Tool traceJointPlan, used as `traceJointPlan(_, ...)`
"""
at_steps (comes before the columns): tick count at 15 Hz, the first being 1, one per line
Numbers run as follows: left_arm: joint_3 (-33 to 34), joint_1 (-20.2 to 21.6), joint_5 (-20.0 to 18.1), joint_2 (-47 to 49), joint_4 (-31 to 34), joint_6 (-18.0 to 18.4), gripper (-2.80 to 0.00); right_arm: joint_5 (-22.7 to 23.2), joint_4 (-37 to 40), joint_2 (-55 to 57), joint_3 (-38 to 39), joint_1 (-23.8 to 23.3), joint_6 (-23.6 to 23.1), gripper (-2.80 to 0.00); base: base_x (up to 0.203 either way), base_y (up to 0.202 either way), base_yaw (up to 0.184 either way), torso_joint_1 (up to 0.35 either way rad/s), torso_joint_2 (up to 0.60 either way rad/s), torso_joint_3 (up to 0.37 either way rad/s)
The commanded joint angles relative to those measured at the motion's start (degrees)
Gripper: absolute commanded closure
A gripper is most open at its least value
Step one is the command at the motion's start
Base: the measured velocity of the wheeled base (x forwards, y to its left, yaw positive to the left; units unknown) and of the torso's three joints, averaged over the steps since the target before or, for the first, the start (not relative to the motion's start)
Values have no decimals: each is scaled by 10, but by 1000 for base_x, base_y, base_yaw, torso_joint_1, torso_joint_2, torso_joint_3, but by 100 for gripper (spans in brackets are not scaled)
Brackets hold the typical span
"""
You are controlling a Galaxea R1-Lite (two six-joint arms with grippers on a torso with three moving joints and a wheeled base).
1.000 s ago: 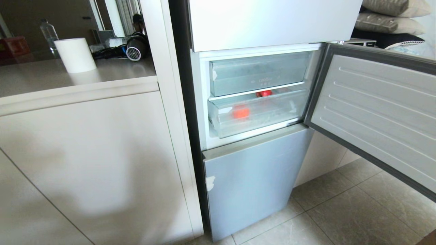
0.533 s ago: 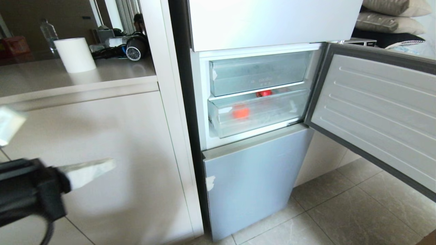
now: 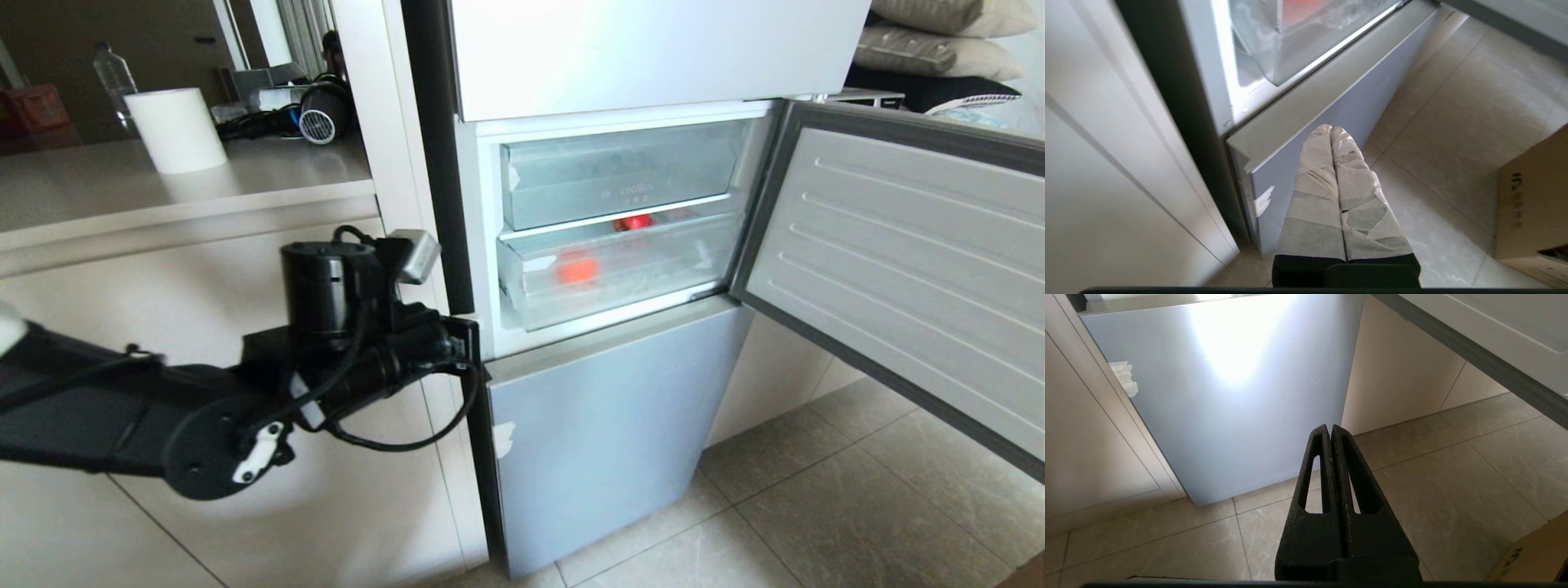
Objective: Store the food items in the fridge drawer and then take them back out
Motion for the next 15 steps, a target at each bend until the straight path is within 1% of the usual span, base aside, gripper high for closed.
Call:
traceJointPlan(1,-31,-19,22,66,-6,-1,0,0,1,1,0,0,0,0,0,0,0,0,0,0)
traceJointPlan(3,-76,-33,49,105,-8,-1,0,0,1,1,0,0,0,0,0,0,0,0,0,0)
traceJointPlan(5,-133,-44,66,150,-9,-1,0,0,1,1,0,0,0,0,0,0,0,0,0,0)
traceJointPlan(6,-166,-48,81,174,-9,-1,0,0,1,1,0,0,0,0,0,0,0,0,0,0)
traceJointPlan(9,-275,-52,116,252,-9,1,0,0,1,1,0,0,0,0,0,0,0,0,0,0)
traceJointPlan(11,-334,-51,141,297,-6,2,0,0,1,0,0,0,0,0,0,0,0,0,0,0)
traceJointPlan(15,-430,-47,149,370,-3,3,0,0,1,1,0,0,0,0,0,0,0,0,0,0)
